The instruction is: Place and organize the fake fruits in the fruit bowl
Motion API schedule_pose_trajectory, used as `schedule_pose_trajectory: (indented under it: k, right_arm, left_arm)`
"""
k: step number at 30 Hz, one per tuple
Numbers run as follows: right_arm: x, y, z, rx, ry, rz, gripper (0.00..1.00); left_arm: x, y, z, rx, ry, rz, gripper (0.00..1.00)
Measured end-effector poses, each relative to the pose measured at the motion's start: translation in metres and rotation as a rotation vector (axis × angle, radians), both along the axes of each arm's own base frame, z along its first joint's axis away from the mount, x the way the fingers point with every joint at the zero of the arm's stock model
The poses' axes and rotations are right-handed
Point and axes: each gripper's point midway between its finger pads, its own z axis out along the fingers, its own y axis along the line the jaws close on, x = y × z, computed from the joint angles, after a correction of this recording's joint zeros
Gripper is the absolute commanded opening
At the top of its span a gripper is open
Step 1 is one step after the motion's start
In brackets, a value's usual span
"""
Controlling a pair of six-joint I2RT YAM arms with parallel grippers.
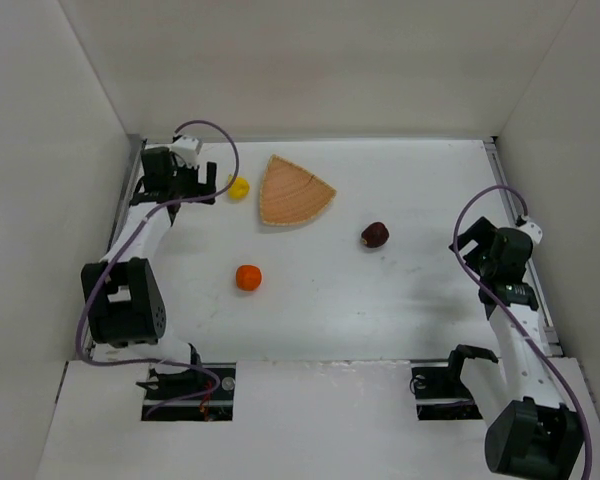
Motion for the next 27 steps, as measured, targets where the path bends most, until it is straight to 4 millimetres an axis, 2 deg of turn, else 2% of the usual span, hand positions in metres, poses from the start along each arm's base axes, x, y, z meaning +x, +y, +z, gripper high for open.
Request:
schedule_pose_trajectory:
  k: [4, 10, 14, 17, 22, 27]
  right_arm:
    - [0.001, 0.004, -0.001, 0.001, 0.005, 0.014, 1.0]
    - [0.001, 0.007, -0.002, 0.002, 0.009, 0.025, 1.0]
    - [-0.002, 0.008, -0.005, 0.004, 0.022, 0.026, 1.0]
    - [-0.003, 0.008, -0.007, 0.004, 0.032, 0.026, 1.0]
    - [-0.004, 0.008, -0.007, 0.004, 0.04, 0.028, 1.0]
    - [-0.007, 0.009, -0.009, 0.006, 0.053, 0.028, 1.0]
  left_arm:
    - [0.033, -0.032, -0.01, 0.01, 0.019, -0.074, 1.0]
    - [0.067, -0.077, -0.058, 0.026, 0.103, -0.153, 1.0]
    - [0.083, -0.096, -0.081, 0.057, 0.132, -0.17, 0.99]
    - [0.092, -0.099, -0.089, 0.081, 0.134, -0.162, 0.97]
    - [0.105, -0.093, -0.095, 0.111, 0.126, -0.136, 0.9]
    - [0.107, -0.088, -0.099, 0.119, 0.129, -0.13, 0.81]
